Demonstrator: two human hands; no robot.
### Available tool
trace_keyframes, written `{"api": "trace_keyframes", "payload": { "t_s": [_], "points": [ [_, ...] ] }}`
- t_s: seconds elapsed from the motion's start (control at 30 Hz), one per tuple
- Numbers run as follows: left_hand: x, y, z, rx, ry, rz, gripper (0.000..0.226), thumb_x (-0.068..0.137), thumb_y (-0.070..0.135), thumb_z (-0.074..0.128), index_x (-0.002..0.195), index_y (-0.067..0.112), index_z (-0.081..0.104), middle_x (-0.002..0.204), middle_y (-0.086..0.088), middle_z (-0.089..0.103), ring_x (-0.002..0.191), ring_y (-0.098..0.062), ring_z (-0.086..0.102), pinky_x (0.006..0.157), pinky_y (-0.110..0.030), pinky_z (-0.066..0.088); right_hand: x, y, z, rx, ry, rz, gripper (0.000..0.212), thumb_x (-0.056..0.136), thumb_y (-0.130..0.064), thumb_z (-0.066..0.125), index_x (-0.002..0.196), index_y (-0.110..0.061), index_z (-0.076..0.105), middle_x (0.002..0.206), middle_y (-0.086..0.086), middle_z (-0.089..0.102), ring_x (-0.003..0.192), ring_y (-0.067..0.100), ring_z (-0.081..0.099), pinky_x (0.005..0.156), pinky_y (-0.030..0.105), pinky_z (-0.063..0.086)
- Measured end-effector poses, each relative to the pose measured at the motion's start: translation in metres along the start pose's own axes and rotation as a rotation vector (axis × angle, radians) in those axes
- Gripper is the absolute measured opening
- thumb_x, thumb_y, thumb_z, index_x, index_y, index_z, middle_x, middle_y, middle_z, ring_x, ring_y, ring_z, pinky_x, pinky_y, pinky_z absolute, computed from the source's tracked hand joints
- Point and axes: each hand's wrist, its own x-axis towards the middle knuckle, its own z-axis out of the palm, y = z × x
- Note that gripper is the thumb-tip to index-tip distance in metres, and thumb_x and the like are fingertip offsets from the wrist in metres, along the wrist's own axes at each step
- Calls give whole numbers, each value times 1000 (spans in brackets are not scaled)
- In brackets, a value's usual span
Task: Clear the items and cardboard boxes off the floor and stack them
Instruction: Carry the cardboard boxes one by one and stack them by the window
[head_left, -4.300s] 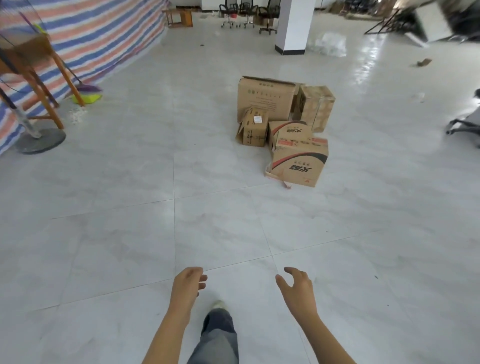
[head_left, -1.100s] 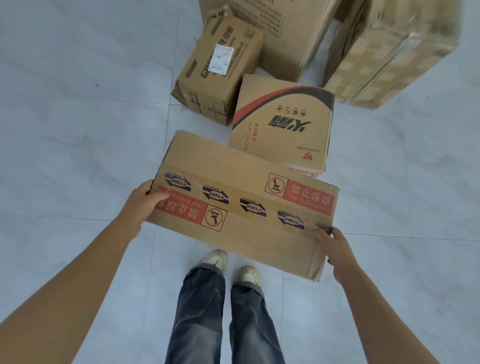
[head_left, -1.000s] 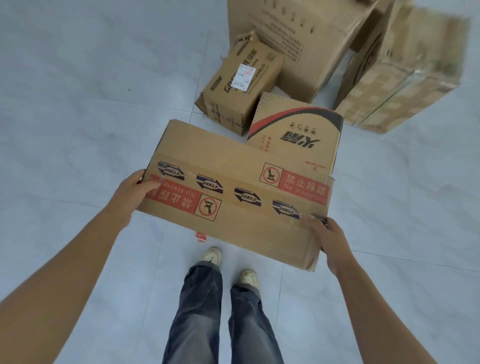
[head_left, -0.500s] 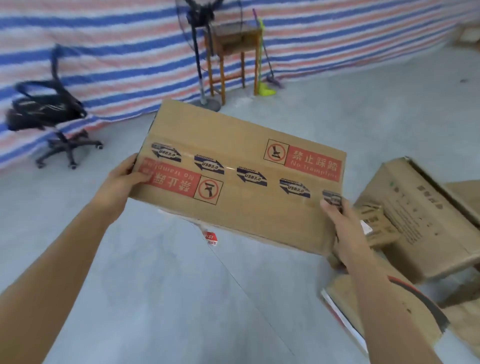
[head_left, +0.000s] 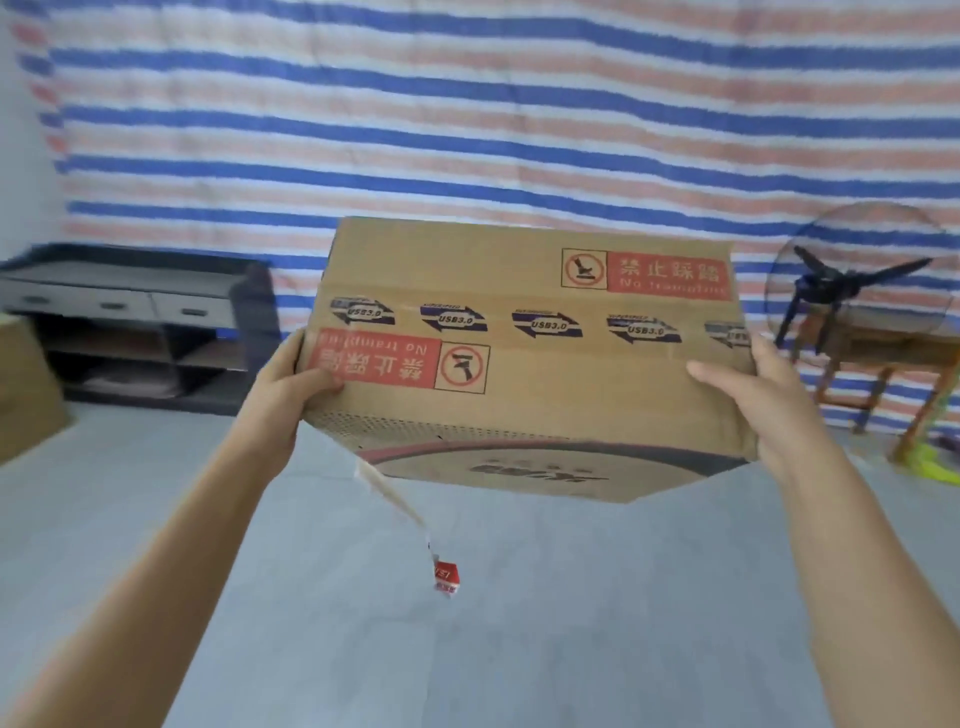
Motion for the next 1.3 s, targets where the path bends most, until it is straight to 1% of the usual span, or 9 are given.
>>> {"api": "trace_keyframes", "payload": {
  "t_s": [0.17,0.3,0.4,0.57,0.73,0.97,1.1,1.23,1.3],
  "points": [
    [4,28,-85,91,217,72,45,62,11,52,100,34,56,87,12,66,82,-7,60,72,-24,44,37,-17,114,62,-190,-76,41,85,-21,64,124,-22,49,111,-3,59,106,20,54,80,37,47],
    [16,36,-124,161,350,64,44,70,4,56,101,35,57,87,12,67,83,-10,60,72,-27,44,70,-15,189,127,-339,-92,35,87,-22,62,120,-25,50,99,-10,58,91,11,54,66,29,42],
    [37,30,-144,197,432,13,42,85,-6,47,102,31,57,92,5,67,85,-17,60,77,-35,45,101,-10,238,171,-455,-72,31,87,-23,62,116,-24,53,98,-6,60,87,13,56,65,31,44],
    [95,9,-158,257,564,-91,39,87,-1,49,118,21,53,98,-1,64,82,-18,58,65,-30,44,174,10,315,141,-576,-48,24,86,-30,63,107,-24,53,100,0,61,96,23,57,79,38,48],
    [154,-18,-169,278,692,-183,41,86,-3,50,121,19,51,99,-2,65,84,-19,59,73,-33,45,243,29,391,61,-712,-43,29,88,-31,61,113,-19,51,105,4,58,101,25,53,83,41,44],
    [189,-40,-200,298,895,-203,40,84,-6,48,113,21,54,90,3,64,78,-15,57,63,-26,40,276,35,504,56,-857,-65,38,89,-30,59,124,-17,50,121,6,55,110,24,48,86,38,39],
    [192,-34,-242,280,968,-218,42,72,3,58,108,26,59,90,3,65,77,-16,57,74,-34,43,277,26,579,68,-957,-85,40,89,-33,59,125,-18,49,124,6,53,110,25,48,81,36,37],
    [197,-14,-301,234,1045,-172,52,56,13,53,107,22,60,91,-2,66,78,-20,59,60,-28,51,265,-7,667,117,-1051,-127,43,89,-42,56,125,-19,50,120,5,52,106,25,47,82,38,38],
    [204,-9,-338,280,1088,-137,52,57,15,53,108,21,59,96,-3,66,86,-22,59,65,-30,48,255,-21,712,129,-1078,-142,45,89,-44,54,126,-18,50,119,5,53,105,26,47,80,36,35]
  ]
}}
